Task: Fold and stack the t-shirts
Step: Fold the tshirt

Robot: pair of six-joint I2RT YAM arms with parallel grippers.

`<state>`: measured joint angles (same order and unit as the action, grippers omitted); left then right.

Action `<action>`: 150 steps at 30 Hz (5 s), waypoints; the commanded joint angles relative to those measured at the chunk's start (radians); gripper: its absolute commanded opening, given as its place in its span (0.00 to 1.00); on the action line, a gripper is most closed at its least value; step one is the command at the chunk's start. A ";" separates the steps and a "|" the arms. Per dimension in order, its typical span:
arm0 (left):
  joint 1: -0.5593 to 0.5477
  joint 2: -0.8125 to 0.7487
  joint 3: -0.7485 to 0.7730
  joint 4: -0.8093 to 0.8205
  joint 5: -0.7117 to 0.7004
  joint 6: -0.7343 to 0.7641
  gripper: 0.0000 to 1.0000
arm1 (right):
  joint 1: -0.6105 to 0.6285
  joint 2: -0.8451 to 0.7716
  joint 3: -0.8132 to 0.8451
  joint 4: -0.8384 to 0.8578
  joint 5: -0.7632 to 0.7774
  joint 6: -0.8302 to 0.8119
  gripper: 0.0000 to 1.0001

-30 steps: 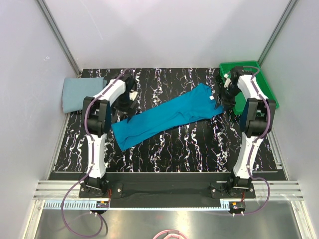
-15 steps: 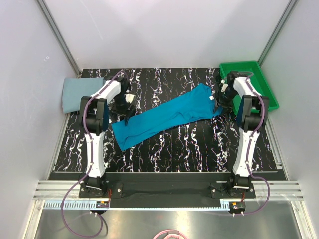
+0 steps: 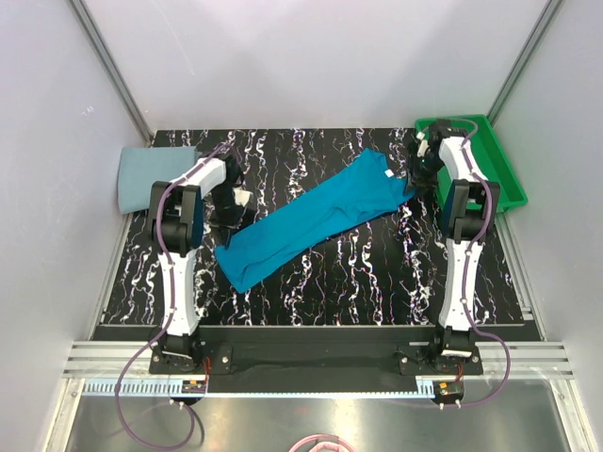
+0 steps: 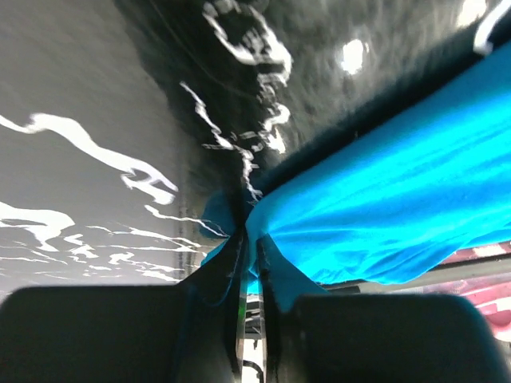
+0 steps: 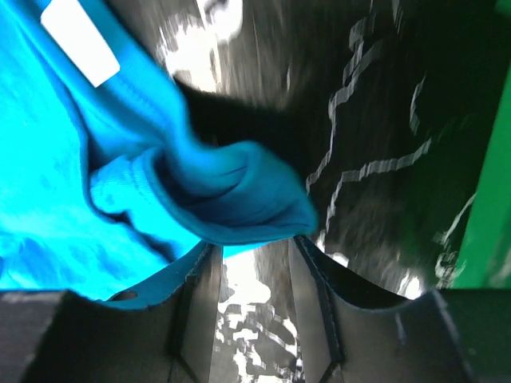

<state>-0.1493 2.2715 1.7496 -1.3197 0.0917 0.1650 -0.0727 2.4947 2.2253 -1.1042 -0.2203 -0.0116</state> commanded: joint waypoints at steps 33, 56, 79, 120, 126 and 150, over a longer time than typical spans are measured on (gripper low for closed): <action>-0.286 -0.299 -0.295 -0.009 0.071 0.014 0.18 | 0.103 0.242 0.491 0.135 0.102 -0.001 0.56; -0.305 -0.216 -0.124 -0.013 0.100 0.042 0.82 | 0.119 0.049 0.258 0.110 -0.412 0.219 0.58; -0.429 -0.029 -0.061 -0.019 0.201 0.027 0.79 | 0.129 0.239 0.362 0.056 -0.217 0.167 0.61; -0.730 -0.069 0.220 -0.003 -0.082 0.053 0.86 | 0.166 -0.057 0.341 0.402 -0.226 0.174 0.70; -0.731 -0.194 0.150 -0.001 -0.139 0.064 0.86 | 0.168 -0.117 0.226 0.379 -0.393 0.343 0.70; -0.720 -0.035 0.189 0.004 0.284 0.067 0.81 | 0.195 0.090 0.092 0.409 -0.553 0.432 0.74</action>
<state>-0.8764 2.2066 1.8900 -1.3209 0.2974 0.2146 0.1200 2.5790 2.2730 -0.6674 -0.8036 0.4725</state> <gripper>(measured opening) 0.819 0.740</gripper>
